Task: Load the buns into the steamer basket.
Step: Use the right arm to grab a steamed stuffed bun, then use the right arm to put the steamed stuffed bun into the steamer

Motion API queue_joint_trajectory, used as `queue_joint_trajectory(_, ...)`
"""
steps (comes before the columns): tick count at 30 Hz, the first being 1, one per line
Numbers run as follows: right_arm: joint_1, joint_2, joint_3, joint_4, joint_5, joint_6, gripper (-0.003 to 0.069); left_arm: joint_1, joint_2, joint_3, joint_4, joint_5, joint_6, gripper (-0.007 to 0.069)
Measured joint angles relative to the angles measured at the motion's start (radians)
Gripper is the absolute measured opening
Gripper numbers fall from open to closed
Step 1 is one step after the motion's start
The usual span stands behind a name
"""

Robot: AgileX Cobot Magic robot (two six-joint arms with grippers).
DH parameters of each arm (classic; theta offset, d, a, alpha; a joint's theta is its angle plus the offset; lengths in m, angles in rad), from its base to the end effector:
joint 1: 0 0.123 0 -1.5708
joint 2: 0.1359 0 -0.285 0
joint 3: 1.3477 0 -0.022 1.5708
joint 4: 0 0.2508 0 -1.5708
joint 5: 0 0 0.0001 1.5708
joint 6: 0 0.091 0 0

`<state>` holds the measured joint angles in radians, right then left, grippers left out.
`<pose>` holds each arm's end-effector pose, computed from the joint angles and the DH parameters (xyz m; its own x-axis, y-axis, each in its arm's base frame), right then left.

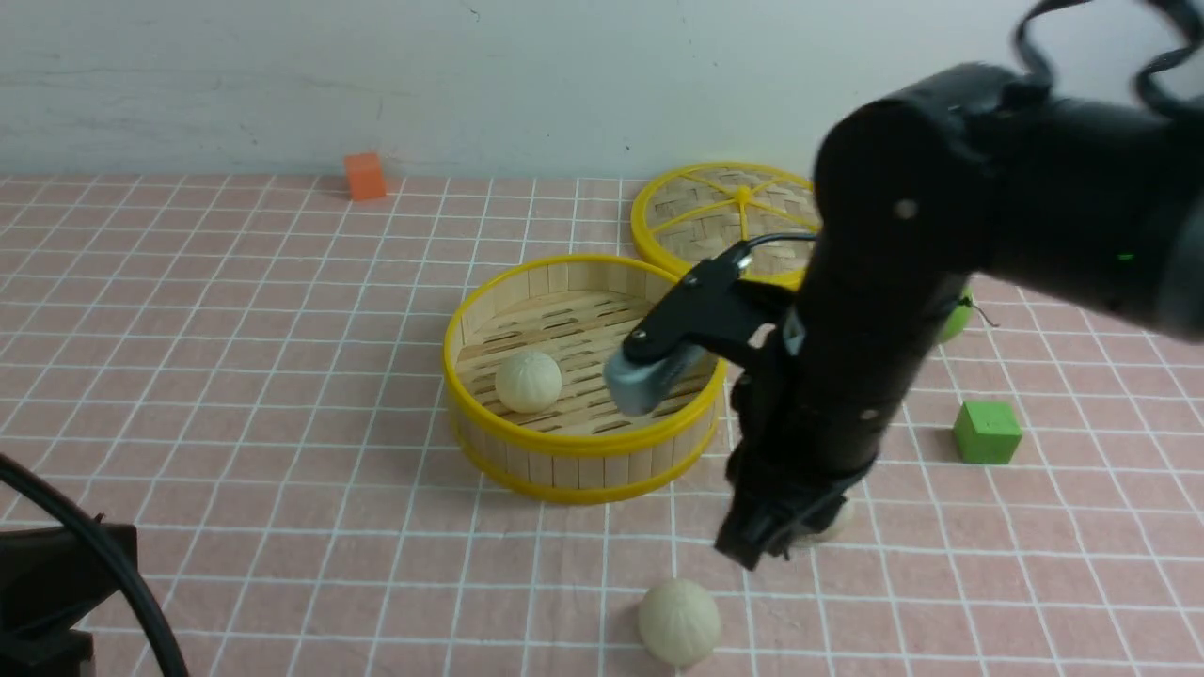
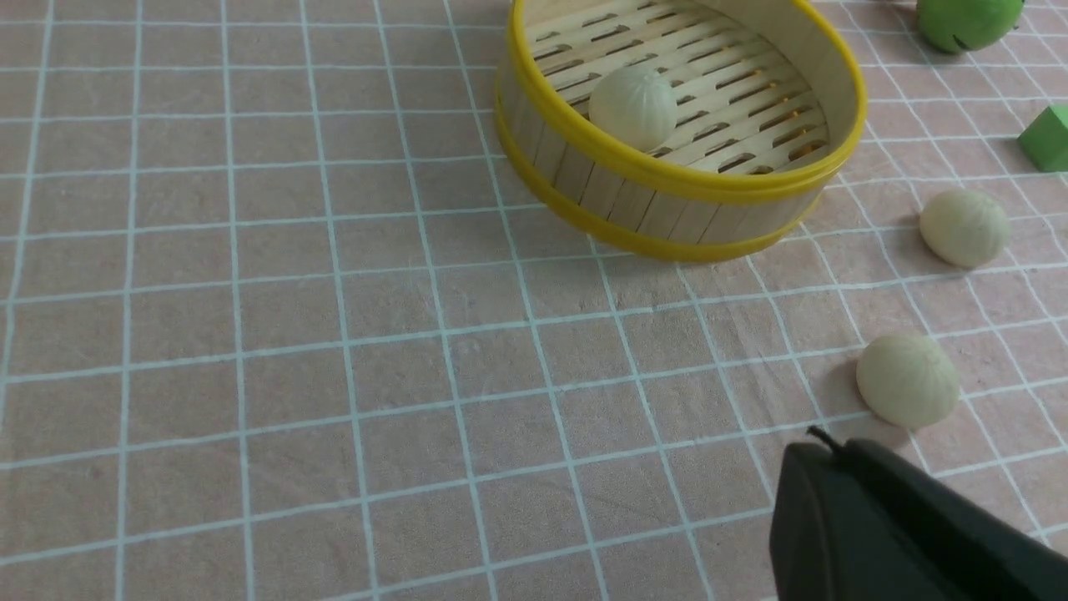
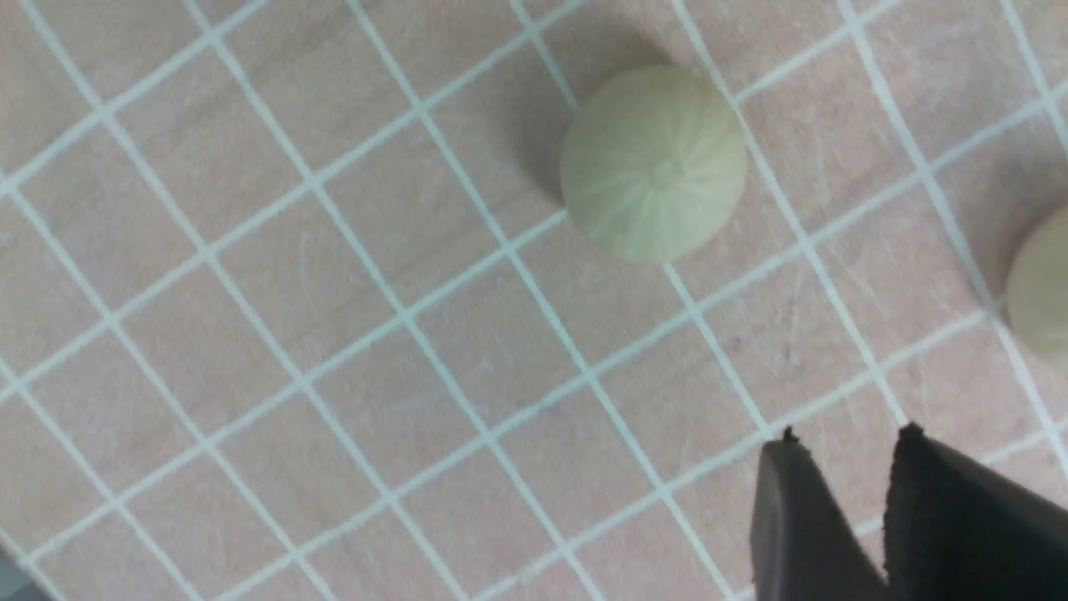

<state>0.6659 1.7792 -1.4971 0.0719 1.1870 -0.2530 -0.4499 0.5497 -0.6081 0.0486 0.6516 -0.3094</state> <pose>0.2821 0.2294 0.2751 -0.6122 -0.7653 -0.1985 -0.7834 0.6211 0.0215 0.0947 -0.0428 0.3175 -0.5302 -0.0408 -0.8469 0.2799 0.9344 -0.2203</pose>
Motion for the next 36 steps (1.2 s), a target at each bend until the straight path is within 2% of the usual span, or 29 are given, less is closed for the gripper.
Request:
queue_joint_trajectory(4, 0.001, 0.095, -0.025, 0.000, -0.066, 0.060, 0.0408, 0.000, 0.000, 0.000, 0.000, 0.001, 0.000, -0.0010)
queue_joint_trajectory(5, 0.001, 0.099, -0.026, 0.000, -0.066, 0.063, 0.0408, 0.000, 0.000, 0.000, 0.000, 0.001, 0.000, -0.0010)
queue_joint_trajectory(7, 0.007, 0.145, -0.026, 0.001, -0.096, 0.098, 0.0490, 0.000, 0.000, 0.000, 0.000, 0.001, 0.000, -0.0007)
queue_joint_trajectory(10, 0.032, 0.195, -0.026, 0.002, -0.117, 0.113, 0.0533, 0.000, 0.000, 0.000, 0.000, 0.001, 0.000, -0.0005)
queue_joint_trajectory(14, 0.070, 0.243, -0.028, 0.003, -0.159, 0.118, 0.0534, 0.000, 0.000, 0.000, 0.006, 0.001, 0.000, -0.0002)
queue_joint_trajectory(17, 0.081, 0.266, -0.030, -0.009, -0.180, 0.145, 0.0507, 0.000, 0.000, 0.000, 0.010, 0.002, 0.000, 0.0000)
queue_joint_trajectory(21, 0.081, 0.276, -0.030, -0.042, -0.181, 0.186, 0.0417, 0.000, 0.000, 0.000, 0.019, 0.002, 0.000, 0.0004)
queue_joint_trajectory(27, 0.081, 0.265, -0.061, -0.057, -0.131, 0.178, 0.0146, 0.000, 0.000, 0.000, 0.022, 0.002, 0.000, 0.0004)
queue_joint_trajectory(29, 0.081, 0.260, -0.079, -0.058, -0.116, 0.167, 0.0099, 0.000, 0.000, 0.000, 0.022, 0.002, 0.000, 0.0004)
queue_joint_trajectory(30, 0.081, 0.252, -0.120, -0.072, -0.097, 0.159, 0.0041, 0.000, 0.000, 0.000, 0.022, 0.002, 0.000, 0.0004)
queue_joint_trajectory(31, 0.081, 0.248, -0.152, -0.080, -0.086, 0.156, 0.0021, 0.000, 0.000, 0.000, 0.022, 0.002, 0.000, 0.0004)
queue_joint_trajectory(36, 0.081, 0.246, -0.320, -0.182, -0.095, 0.148, 0.0020, 0.000, 0.000, 0.000, 0.022, 0.002, 0.000, 0.0008)
